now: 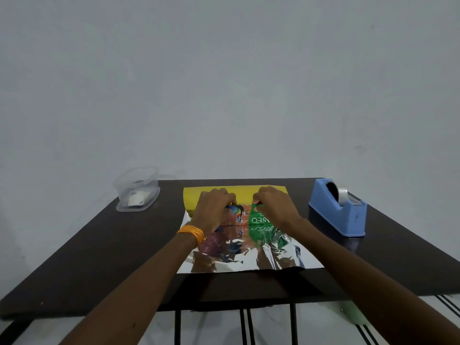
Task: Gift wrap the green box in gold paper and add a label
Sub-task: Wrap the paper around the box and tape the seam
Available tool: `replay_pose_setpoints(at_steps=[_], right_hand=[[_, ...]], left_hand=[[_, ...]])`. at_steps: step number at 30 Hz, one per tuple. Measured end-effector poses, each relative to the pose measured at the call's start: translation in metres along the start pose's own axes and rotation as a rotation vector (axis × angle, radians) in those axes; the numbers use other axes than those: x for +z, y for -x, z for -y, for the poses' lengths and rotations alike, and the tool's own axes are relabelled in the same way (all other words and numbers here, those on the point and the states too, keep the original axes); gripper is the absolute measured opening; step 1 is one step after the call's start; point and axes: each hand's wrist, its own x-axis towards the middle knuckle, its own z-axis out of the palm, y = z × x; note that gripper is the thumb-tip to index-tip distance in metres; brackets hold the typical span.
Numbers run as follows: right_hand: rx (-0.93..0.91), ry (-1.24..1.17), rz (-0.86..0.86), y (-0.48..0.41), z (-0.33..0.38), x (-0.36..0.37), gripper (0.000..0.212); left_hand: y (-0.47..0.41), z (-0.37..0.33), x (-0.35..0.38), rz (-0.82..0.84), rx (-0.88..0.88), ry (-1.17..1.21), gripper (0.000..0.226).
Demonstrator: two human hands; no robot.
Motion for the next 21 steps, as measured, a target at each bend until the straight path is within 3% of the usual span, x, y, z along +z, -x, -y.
replay_pose_setpoints(at_steps=[7,11,21], right_hand=[[-0.016,-0.01,-0.065,0.009,0.002,-0.003,0.005],[-0.018,0.014,-0.086,0.01,0.002,0.001,0.007],[-0.066,0.082,-0.144,0.02,-0.012,0.006,0.007]], left_hand=[[0.005,-0.002,0.0,-0.019,-0.01,0.045,0.022],[0.001,-0.009,-0.004,-0.067,-0.023,0.178,0.038],[-0.009,-0.006,0.001,0.055,0.009,0.226,0.028]])
